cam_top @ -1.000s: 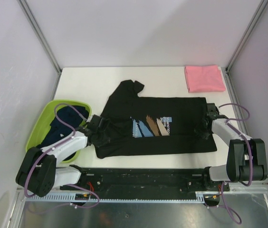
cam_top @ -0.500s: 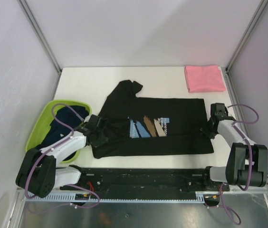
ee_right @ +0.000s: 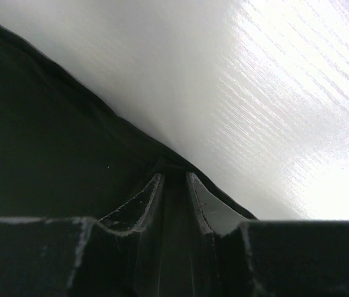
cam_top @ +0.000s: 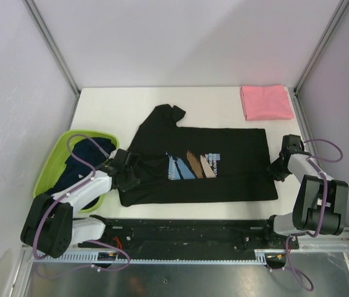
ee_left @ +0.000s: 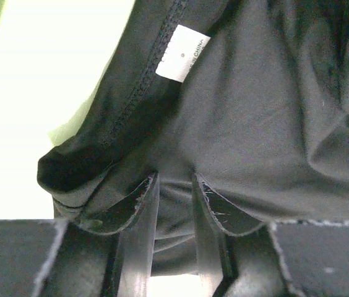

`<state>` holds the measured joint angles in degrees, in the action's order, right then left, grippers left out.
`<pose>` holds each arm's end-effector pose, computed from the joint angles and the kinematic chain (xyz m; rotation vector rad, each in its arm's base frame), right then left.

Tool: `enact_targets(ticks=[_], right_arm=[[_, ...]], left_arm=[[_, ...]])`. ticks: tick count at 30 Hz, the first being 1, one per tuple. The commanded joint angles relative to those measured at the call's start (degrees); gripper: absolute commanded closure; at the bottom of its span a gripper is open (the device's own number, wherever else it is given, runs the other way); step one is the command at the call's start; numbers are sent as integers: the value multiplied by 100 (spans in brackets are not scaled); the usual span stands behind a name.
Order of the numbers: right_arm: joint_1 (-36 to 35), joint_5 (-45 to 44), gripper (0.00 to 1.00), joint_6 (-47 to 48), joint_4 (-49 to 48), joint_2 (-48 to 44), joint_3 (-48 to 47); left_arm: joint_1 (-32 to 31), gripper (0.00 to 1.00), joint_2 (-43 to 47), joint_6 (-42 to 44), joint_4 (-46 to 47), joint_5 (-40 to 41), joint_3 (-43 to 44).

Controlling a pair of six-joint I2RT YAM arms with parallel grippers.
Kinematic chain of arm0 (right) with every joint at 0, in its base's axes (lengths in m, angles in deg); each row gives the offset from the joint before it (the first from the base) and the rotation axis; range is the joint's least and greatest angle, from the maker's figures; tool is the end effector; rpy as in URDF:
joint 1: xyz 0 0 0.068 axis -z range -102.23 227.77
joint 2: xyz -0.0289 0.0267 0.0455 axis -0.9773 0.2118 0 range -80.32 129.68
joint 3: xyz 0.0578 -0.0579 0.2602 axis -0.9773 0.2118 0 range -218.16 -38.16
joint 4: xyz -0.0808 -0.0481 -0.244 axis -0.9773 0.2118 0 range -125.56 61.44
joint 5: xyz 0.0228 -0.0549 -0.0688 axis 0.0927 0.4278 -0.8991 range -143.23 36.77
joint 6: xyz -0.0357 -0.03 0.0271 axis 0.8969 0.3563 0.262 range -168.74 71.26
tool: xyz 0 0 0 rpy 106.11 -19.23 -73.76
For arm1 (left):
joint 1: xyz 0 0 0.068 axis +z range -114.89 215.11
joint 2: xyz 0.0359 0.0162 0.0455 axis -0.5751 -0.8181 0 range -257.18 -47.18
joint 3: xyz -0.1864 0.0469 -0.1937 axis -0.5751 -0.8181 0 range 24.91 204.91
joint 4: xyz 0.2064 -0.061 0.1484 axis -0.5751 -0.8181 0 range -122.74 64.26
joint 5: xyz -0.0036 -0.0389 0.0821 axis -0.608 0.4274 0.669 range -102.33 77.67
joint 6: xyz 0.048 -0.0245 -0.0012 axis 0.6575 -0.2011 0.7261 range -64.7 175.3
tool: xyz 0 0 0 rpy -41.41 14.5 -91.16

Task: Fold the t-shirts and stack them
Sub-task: Fold the flattened tshirt in 1/3 of the way

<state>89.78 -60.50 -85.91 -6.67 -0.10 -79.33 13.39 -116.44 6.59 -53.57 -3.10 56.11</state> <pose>0.2380 -0.0552 0.1645 1.1703 2.4761 -0.0534 0.1889 -0.0691 0.1571 -0.6760 2.6170 -0.1545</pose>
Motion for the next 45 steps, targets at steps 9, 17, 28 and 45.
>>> enact_targets(ticks=[9,17,28,45], right_arm=[[-993,113,73,252,4,-820,-896],[-2777,539,72,244,-1274,-323,-1035],[-4494,882,64,198,-2572,1680,-2066],[-5309,988,61,295,-2476,3446,-3832]], left_arm=[[97,56,241,898,-474,-225,837],[102,56,-365,823,-496,161,1935],[239,59,-2090,566,-504,847,2945],[375,91,-3196,495,-500,692,3807]])
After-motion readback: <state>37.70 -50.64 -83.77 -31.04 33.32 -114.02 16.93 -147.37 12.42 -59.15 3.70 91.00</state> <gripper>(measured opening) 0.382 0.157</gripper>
